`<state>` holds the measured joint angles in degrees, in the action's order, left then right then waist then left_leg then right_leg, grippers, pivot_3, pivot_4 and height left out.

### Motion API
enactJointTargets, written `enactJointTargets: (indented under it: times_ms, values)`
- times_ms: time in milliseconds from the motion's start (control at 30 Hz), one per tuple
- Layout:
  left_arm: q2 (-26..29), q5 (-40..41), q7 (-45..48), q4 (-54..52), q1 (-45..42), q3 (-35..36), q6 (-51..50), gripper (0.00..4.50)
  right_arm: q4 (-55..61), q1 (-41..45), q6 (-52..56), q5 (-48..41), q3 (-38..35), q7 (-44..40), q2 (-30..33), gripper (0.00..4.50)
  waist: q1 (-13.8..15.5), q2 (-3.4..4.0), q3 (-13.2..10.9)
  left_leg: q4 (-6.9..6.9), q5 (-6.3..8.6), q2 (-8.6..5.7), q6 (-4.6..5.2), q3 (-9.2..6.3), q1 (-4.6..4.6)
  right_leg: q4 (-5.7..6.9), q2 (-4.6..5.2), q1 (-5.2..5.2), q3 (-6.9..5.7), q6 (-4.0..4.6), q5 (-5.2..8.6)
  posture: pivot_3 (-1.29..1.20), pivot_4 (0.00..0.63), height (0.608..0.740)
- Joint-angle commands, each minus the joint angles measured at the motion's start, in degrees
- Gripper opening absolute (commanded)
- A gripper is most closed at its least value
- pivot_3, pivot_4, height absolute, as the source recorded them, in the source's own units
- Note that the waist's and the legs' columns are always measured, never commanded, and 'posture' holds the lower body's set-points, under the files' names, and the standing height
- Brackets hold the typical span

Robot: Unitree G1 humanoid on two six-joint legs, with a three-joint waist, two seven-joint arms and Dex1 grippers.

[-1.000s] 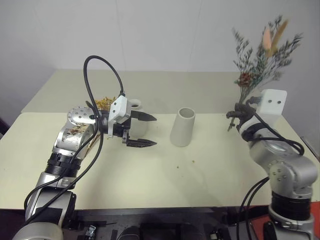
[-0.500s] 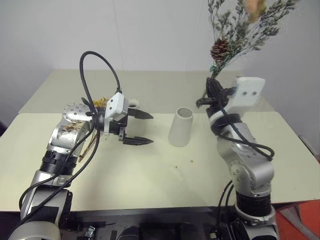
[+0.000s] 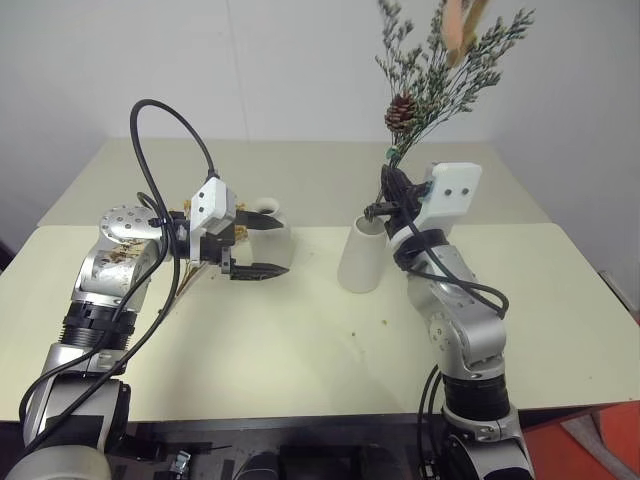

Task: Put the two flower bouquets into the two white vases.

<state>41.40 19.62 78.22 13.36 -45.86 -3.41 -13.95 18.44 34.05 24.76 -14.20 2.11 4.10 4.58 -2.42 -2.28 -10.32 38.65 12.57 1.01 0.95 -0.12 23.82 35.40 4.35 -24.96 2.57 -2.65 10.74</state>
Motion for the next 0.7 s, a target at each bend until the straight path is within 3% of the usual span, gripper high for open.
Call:
enactJointTargets:
  times_ms: [33, 133, 367, 700]
  values:
    - [0.86, 0.48, -0.59, -1.73, -0.02, 1.90, 0.45, 4.50, 1.07, -0.08, -1.73, 0.53, -0.59, -1.21, -0.64, 0.01, 0.00, 0.00, 0.00, 0.00, 0.00, 0.00, 0.00, 0.00, 0.00, 0.04, 0.00, -0.02, 0.00, 0.01, 0.01, 0.00, 0.150, 0.740]
    - [0.85, 0.50, -0.75, -1.78, 0.12, 1.98, 0.55, 4.50, 1.29, -0.21, -1.28, 0.66, -0.97, -1.99, -0.76, 0.01, 0.00, 0.00, 0.00, 0.00, 0.00, -0.02, 0.00, 0.01, 0.00, 0.26, 0.01, -0.10, 0.03, 0.06, 0.05, 0.00, 0.150, 0.740]
    - [0.87, 0.45, -0.85, -1.21, 0.09, 2.13, 1.14, 4.50, 2.13, -1.22, -1.37, 3.49, 0.06, -2.20, -1.12, 2.16, -0.04, 0.00, 0.00, 0.00, 0.00, -0.01, 0.00, 0.00, -0.02, 0.39, -0.01, -0.16, 0.03, 0.13, 0.10, 0.00, 0.150, 0.740]
    - [1.04, 0.01, -0.62, -0.50, -0.15, 1.84, 1.82, 4.50, 6.98, -7.03, 0.97, 5.54, 1.30, -3.23, -0.60, 2.16, -0.02, 0.00, 0.00, 0.01, 0.00, -0.01, 0.00, 0.00, -0.02, 0.42, -0.01, -0.16, 0.02, 0.13, 0.12, 0.00, 0.150, 0.740]
